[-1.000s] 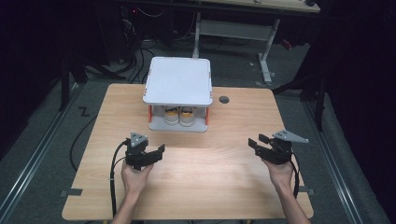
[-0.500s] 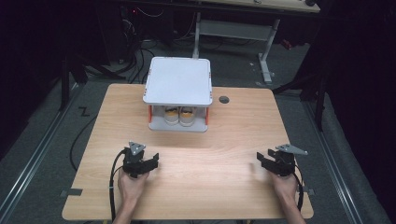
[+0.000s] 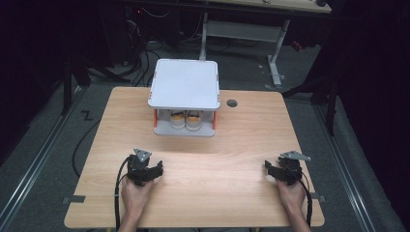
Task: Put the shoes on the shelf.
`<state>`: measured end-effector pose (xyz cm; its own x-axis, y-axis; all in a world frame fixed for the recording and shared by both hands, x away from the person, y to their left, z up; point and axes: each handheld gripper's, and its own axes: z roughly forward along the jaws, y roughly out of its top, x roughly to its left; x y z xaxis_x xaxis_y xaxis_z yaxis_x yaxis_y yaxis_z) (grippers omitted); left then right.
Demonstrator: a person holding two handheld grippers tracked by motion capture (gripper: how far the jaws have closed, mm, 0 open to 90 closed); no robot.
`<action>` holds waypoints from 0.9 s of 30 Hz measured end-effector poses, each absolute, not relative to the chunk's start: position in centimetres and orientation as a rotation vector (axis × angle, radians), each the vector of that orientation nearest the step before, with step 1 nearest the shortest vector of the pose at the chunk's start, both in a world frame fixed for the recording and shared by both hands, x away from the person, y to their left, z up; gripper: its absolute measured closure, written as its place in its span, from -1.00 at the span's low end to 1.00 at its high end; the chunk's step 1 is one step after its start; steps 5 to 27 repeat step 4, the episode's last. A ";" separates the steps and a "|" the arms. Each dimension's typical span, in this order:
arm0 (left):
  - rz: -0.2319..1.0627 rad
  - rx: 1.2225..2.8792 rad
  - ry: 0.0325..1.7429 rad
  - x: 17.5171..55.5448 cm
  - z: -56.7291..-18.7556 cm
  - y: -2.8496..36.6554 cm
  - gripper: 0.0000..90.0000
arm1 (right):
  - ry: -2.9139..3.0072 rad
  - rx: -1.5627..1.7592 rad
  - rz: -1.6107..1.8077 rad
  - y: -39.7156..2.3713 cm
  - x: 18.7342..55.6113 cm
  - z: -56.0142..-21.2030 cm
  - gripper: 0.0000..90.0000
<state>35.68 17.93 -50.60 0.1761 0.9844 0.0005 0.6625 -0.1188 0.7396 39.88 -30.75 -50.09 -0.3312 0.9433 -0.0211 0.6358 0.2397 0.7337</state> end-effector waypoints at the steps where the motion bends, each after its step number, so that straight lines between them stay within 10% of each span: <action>1: 0.686 1.853 1.551 35.7 -50.6 17.9 -0.41 | 2.053 1.441 0.878 -30.8 39.9 -50.1 -0.16; 27: 0.687 1.853 1.551 35.7 -50.6 17.9 -0.41 | 2.054 1.441 0.879 -30.7 39.9 -50.1 -0.17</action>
